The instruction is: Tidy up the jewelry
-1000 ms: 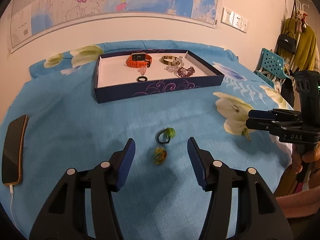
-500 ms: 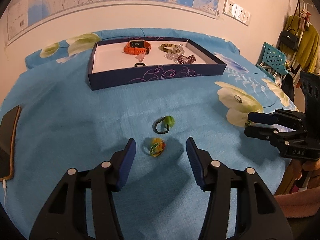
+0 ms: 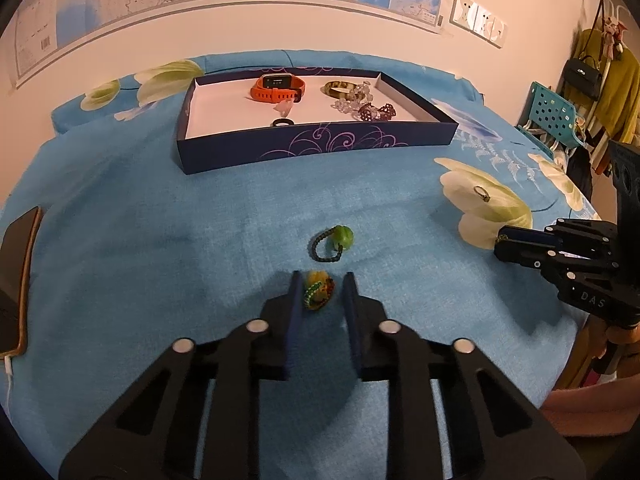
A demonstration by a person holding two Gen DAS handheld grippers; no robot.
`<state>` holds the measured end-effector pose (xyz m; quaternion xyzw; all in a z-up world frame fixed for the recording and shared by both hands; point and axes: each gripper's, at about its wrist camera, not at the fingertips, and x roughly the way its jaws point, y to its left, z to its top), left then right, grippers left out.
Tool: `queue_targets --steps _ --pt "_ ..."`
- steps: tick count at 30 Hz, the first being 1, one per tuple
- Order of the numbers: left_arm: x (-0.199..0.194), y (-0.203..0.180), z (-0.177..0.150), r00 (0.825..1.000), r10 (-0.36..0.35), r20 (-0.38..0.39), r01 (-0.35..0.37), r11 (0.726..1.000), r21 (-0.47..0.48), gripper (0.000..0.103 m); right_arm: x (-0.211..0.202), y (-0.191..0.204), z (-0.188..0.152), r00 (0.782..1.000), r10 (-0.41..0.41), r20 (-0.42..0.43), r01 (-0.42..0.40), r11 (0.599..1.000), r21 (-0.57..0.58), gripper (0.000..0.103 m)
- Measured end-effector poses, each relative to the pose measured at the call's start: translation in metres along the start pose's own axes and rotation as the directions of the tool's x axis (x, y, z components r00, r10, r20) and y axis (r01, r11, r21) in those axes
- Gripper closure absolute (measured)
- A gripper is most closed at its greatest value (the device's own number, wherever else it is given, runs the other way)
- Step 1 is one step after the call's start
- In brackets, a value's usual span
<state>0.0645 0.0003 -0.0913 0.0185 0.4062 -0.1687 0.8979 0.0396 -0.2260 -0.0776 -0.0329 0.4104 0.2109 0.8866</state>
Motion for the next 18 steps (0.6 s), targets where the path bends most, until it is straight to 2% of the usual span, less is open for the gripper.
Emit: queue_targets --steps 10,18 --pt "-0.003 0.003 0.0 1.0 -0.021 0.006 0.021 1.0 -0.02 0.091 -0.006 -0.003 0.004 0.999 0.031 0.026 -0.032 0.999 0.024 0.092" --pt "-0.014 0.004 0.007 0.998 -0.037 0.041 0.038 0.999 -0.025 0.091 -0.01 -0.006 0.013 0.997 0.062 0.054 -0.065 0.997 0.046 0.092"
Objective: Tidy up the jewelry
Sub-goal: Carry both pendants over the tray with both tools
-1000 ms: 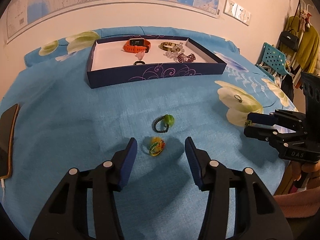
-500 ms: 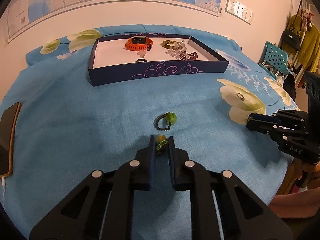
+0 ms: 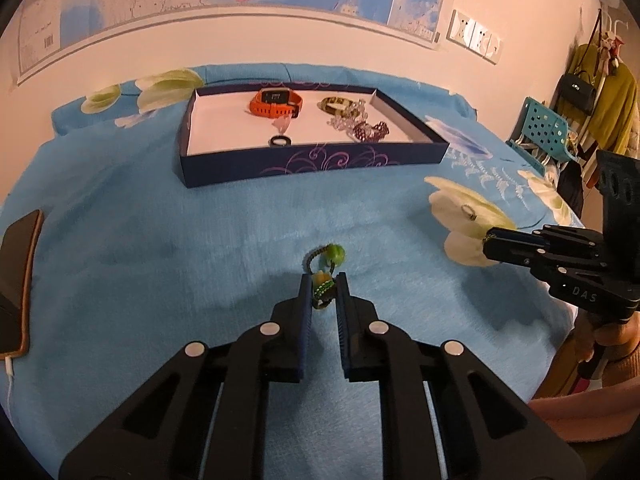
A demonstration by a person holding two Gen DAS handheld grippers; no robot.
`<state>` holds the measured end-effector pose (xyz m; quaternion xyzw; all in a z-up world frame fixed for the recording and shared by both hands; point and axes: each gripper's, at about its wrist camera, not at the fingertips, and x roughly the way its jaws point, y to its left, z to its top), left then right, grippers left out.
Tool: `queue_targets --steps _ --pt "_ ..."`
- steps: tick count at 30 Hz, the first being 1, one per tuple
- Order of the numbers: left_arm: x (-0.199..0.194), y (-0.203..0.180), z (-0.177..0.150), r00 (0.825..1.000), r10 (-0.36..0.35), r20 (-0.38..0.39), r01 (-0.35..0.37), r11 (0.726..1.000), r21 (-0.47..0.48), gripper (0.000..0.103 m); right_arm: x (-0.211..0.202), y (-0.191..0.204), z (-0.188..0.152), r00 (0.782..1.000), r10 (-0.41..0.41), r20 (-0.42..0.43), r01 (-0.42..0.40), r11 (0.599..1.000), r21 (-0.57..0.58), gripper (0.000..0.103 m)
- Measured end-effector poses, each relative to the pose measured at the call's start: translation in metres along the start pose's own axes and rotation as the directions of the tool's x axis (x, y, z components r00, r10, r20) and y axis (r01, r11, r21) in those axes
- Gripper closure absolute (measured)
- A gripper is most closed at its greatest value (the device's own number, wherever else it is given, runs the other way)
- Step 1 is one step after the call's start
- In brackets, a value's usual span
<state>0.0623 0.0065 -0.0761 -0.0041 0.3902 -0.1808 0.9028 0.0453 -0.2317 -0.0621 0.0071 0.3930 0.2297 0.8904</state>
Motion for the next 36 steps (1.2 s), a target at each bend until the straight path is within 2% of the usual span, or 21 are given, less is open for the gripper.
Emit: queue_targets --steps 17,36 --pt "-0.01 0.002 0.04 0.996 0.003 0.091 -0.005 1.0 0.025 0.091 0.002 -0.002 0.045 0.997 0.019 0.08 -0.016 0.999 -0.035 0.092" --pt "0.005 0.012 0.089 0.989 0.019 0.148 -0.027 0.998 0.052 0.091 0.022 -0.016 0.09 0.993 -0.017 0.115 0.023 0.998 -0.056 0.092"
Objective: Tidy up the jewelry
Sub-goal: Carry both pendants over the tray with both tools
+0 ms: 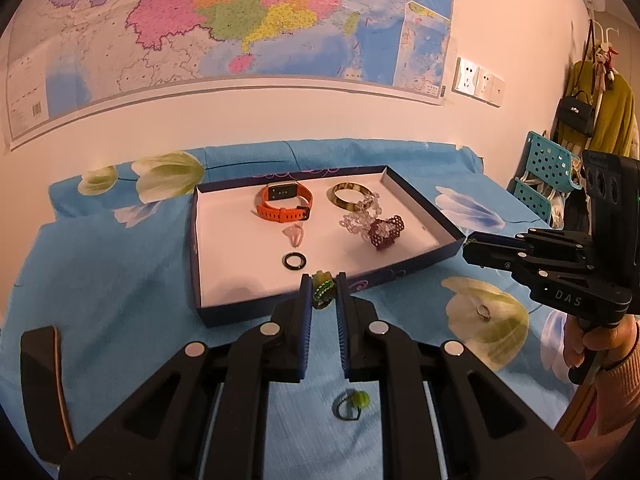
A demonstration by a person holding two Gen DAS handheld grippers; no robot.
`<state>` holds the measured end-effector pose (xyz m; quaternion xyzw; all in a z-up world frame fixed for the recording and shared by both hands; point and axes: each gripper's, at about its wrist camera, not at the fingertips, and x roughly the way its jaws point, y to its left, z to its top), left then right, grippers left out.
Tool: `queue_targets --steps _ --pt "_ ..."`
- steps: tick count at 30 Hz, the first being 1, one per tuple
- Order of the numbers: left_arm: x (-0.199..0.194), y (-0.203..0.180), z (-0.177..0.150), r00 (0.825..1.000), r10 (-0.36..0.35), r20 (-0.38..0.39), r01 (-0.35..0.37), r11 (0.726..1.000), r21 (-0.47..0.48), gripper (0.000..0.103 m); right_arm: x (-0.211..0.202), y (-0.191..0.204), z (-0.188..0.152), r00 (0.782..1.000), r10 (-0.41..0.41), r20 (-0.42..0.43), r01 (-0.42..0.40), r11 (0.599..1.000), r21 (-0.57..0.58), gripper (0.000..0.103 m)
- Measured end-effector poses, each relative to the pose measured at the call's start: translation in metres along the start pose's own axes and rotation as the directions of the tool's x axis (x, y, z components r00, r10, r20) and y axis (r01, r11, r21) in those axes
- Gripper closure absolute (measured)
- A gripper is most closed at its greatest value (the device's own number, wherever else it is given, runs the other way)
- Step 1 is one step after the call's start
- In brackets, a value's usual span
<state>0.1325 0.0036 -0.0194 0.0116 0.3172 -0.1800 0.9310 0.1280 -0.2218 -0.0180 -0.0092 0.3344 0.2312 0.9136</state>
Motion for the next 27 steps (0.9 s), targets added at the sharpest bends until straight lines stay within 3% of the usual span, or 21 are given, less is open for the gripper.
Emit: queue_targets --steps 27 --pt "0.032 0.011 0.017 1.0 0.014 -0.014 -0.014 1.0 -0.013 0.091 0.026 -0.01 0.019 1.0 -0.025 -0.017 0.025 1.0 -0.011 0.092"
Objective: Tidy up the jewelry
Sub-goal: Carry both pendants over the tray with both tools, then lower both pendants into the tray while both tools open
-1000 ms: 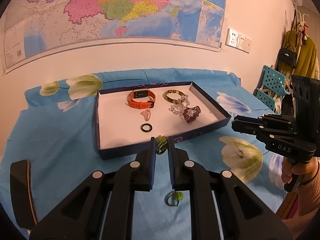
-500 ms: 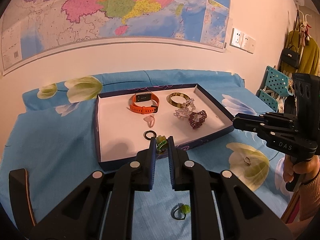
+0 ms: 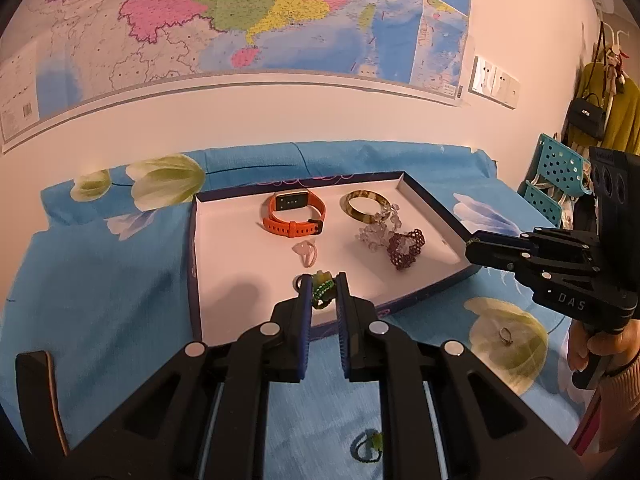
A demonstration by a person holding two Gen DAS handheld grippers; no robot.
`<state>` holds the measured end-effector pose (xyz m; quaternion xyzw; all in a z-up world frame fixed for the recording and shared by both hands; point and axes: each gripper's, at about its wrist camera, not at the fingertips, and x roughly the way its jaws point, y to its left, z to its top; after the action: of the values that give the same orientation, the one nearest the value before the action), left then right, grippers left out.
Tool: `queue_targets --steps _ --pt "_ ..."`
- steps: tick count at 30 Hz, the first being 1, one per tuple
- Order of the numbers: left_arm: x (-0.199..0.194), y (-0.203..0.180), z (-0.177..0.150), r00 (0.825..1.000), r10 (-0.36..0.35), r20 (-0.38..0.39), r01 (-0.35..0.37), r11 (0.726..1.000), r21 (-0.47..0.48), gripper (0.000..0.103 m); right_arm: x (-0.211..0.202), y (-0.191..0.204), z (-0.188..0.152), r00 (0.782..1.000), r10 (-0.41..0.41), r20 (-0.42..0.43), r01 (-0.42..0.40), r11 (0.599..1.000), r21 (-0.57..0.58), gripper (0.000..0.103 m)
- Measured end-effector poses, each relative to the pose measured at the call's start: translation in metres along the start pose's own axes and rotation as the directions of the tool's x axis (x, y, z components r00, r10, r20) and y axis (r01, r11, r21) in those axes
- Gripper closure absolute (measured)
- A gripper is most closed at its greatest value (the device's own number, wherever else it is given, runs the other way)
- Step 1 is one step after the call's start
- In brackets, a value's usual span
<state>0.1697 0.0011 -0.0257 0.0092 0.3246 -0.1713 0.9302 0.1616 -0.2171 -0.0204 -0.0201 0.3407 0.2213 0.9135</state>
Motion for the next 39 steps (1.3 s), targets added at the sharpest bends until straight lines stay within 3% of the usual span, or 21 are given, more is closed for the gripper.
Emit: queue_targets --steps 39 --pt "0.054 0.009 0.014 0.996 0.026 -0.08 -0.028 0.999 -0.035 0.091 0.047 -0.014 0.014 0.996 -0.041 -0.078 0.04 0.999 -0.01 0.092"
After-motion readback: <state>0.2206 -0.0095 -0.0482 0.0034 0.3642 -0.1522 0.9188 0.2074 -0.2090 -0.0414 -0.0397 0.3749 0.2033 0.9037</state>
